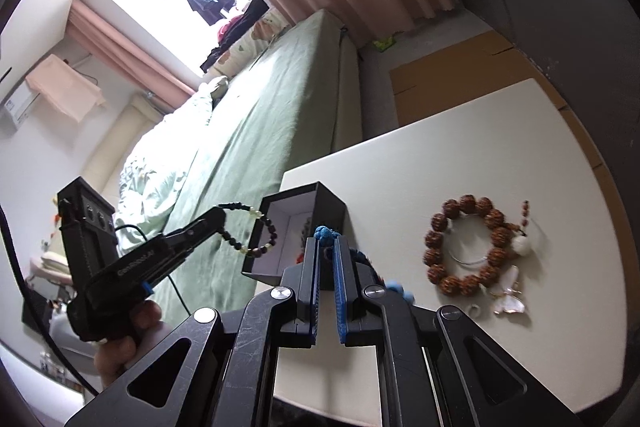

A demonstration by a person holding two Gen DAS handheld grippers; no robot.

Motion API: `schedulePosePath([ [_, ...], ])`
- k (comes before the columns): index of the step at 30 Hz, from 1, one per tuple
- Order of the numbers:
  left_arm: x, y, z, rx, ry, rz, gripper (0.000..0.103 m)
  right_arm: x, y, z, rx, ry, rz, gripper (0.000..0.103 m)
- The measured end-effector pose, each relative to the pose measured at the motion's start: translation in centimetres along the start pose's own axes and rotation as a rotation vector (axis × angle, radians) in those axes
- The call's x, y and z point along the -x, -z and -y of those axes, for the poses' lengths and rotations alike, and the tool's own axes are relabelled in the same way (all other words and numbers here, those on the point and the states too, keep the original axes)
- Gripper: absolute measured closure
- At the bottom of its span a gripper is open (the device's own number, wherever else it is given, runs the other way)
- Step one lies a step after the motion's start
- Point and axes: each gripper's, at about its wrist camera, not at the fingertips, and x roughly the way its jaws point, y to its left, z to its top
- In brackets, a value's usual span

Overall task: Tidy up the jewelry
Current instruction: 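Carry the blue charm and dark strand with the right gripper into the black box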

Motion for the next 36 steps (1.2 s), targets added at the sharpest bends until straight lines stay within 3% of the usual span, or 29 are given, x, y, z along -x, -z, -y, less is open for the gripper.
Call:
schedulePosePath([
  [8,-2.9,-0.7,-0.3,-0.010,-0.002,-0.056,0.095,-2.1,-1.3,-0.2,-0.002,-0.013,-0.008,0.095],
  [12,-5.4,-1.0,-1.6,0.025,-0.058,-0.149,0.093,-3.2,-1.9,-0.2,-0.007,-0.018,-0.019,0.095],
  [15,-5.9,-1.1,-3.0,0.097,-0.030,-0.191,0.074,-3.7,-1.9,-0.4,-0.010,-0.024,-0.025,0.095],
  [17,-5.0,-1.3,-3.3,0.101,-0.032,-0.161,0.050,-3.8,-1.7,-0.8,-0.006,-0.038,-0.021,0.094],
  [20,-3.1,-1.6,-3.5,0.105,-0.022,-0.094,0.032,-3.5,-1.5,-1.4,0.010,-0.058,0.001,0.094],
  [30,0.5,-2.3,-5.8,0.166,-0.016,-0.020,0.030,-3.0,-1.4,-5.1,0.059,-0.151,0.065,0.094],
  [36,1.7,-3.3,-7.4,0.207,-0.006,0.016,0.030,-5.7,-1.8,-7.3,0.081,-0.187,0.049,0.094],
])
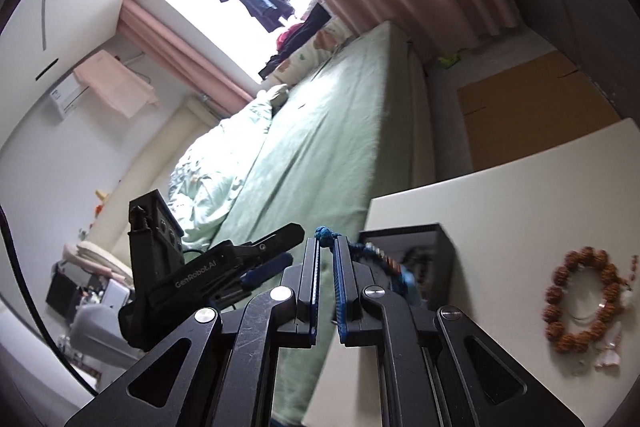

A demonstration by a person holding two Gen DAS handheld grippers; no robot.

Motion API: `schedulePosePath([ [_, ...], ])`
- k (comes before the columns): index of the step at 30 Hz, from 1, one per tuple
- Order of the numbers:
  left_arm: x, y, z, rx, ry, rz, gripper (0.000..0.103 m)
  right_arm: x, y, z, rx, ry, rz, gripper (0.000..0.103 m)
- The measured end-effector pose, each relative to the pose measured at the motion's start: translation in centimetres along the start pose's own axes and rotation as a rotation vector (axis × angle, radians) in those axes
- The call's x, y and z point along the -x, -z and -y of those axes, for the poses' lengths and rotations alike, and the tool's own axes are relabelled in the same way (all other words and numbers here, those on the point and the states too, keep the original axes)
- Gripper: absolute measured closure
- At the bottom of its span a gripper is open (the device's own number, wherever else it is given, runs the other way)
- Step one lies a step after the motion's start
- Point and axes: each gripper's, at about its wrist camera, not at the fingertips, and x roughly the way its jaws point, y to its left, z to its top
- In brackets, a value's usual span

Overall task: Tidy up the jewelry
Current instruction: 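Carry the blue charm and dark strand with the right gripper into the black box, then open the right gripper to release the charm in the box and withdraw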

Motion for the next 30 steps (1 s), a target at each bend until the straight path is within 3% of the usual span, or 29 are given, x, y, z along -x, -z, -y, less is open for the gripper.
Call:
schedulePosePath([
  [10,0.2,-1.1,-1.8,0.047,-0.001,0.011,0.030,-4.4,0.6,0.9,0.014,0.130,-0.068,0.094],
  [12,0.1,-1.1,-1.9,0.048,0.004,0.007,0.030,-5.2,0.8,1.1,0.017,0.199,-0.104,0.092],
  [13,0.2,-1.0,-1.9,0.045,0.006,0.005,0.030,-5.3,0.8,1.2,0.010,0.207,-0.121,0.079],
  [14,0.2,-1.0,-1.8,0.042,0.006,0.004,0.030,-5.5,0.9,1.6,-0.016,0.205,-0.145,0.059],
  [16,0.4,-0.8,-1.5,0.031,0.006,0.004,0.030,-4.8,1.1,1.9,-0.039,0.199,-0.123,0.046],
  [30,0.2,2.0,1.8,-0.037,0.011,-0.009,0.030,4.9,1.3,5.4,-0.146,0.281,-0.001,0.042],
])
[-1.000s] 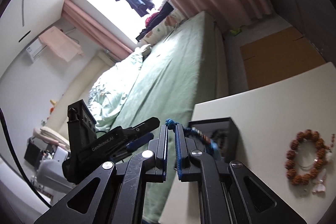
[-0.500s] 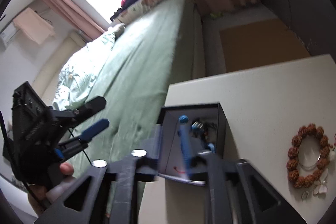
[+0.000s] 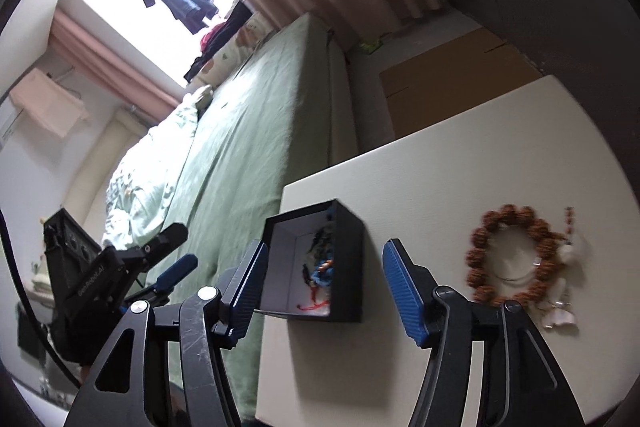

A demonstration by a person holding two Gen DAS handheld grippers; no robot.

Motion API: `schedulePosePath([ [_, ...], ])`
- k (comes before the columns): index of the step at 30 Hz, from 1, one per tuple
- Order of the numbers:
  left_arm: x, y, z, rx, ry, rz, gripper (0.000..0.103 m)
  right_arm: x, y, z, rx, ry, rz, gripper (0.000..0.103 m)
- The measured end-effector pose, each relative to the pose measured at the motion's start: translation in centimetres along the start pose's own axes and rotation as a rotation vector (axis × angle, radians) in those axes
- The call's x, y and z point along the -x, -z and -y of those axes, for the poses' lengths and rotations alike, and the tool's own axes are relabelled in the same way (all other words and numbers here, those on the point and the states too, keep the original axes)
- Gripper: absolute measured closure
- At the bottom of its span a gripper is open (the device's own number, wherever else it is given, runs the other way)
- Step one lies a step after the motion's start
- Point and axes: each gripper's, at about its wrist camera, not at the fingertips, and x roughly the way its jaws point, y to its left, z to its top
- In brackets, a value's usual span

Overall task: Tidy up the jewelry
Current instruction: 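Open the right gripper to release the charm in the box and withdraw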

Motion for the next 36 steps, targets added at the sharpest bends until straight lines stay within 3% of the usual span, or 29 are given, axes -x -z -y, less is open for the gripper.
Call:
schedulePosePath([
  [10,-1.0,3.8,5.2,-0.131,0.023,-0.048,0.030,4.9,0.2,4.2,-0.031,0.087,0.009,0.041],
  [14,-2.0,5.2,6.8,-0.165,0.016,-0.068,0.030,5.9,0.6,5.7,-0.039,0.127,-0.001,0.025],
  [16,-2.6,6.0,7.7,-0.185,0.014,-0.081,0.030,6.2,0.8,6.4,-0.047,0.138,-0.017,0.022],
  [22,-4.8,8.4,10.6,-0.258,0.007,-0.123,0.030,6.6,1.5,9.1,-0.099,0.192,-0.067,0.022],
  [28,-7.0,10.0,12.5,-0.293,-0.032,-0.142,0.031,8.1,1.5,12.1,-0.208,0.189,-0.049,0.022],
  [33,-8.9,10.9,13.8,-0.338,-0.074,-0.137,0.038,8.3,1.1,13.5,-0.245,0.193,-0.051,0.022],
  [36,-10.4,11.4,14.3,-0.351,-0.095,-0.161,0.047,8.3,0.9,14.3,-0.267,0.202,-0.055,0.022],
])
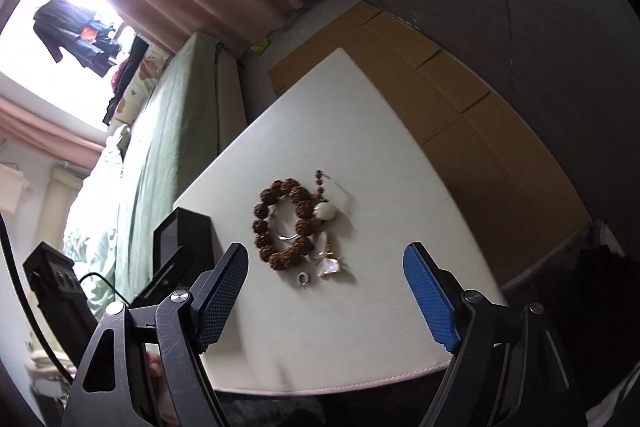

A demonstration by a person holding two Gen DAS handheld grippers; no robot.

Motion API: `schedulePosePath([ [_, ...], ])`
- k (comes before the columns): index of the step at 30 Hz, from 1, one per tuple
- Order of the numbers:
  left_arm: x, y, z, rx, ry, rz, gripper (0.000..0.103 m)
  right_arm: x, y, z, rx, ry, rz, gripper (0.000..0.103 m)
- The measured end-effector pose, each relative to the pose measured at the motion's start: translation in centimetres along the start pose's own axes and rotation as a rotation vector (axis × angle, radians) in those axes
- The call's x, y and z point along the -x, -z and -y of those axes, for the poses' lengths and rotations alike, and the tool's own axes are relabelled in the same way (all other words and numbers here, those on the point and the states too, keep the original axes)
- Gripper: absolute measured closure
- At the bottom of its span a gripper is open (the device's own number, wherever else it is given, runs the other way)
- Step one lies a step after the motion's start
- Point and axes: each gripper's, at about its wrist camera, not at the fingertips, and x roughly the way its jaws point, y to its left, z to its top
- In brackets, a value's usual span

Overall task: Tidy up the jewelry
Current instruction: 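Open the right gripper to release the charm in the box and withdraw, then grasp the rudraksha bead ring with the left gripper and lift it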

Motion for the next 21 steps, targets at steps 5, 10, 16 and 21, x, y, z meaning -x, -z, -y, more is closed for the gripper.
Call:
schedulePosePath([
  [5,-2.8,0.2,0.8,-0.032,-0.051,-0.040,0.052,0.6,-0.9,1.1,-0.036,-0.013,0.021,0.022],
  [10,-5.5,0.3,0.9,-0.032,-0.089,-0.081,0.058,-0.1,-1.7,2.0,-0.056,0.002,-0.003,0.022],
  [16,-7.4,0.1,1.3,-0.043,-0.108,-0.101,0.062,0.1,-2.2,1.9,-0.052,-0.004,0.007,0.022],
  [21,-9.0,0.5,2.0,-0.074,-0.129,-0.131,0.063,-0.7,-2.2,1.4,-0.035,0.007,-0.017,0.022],
])
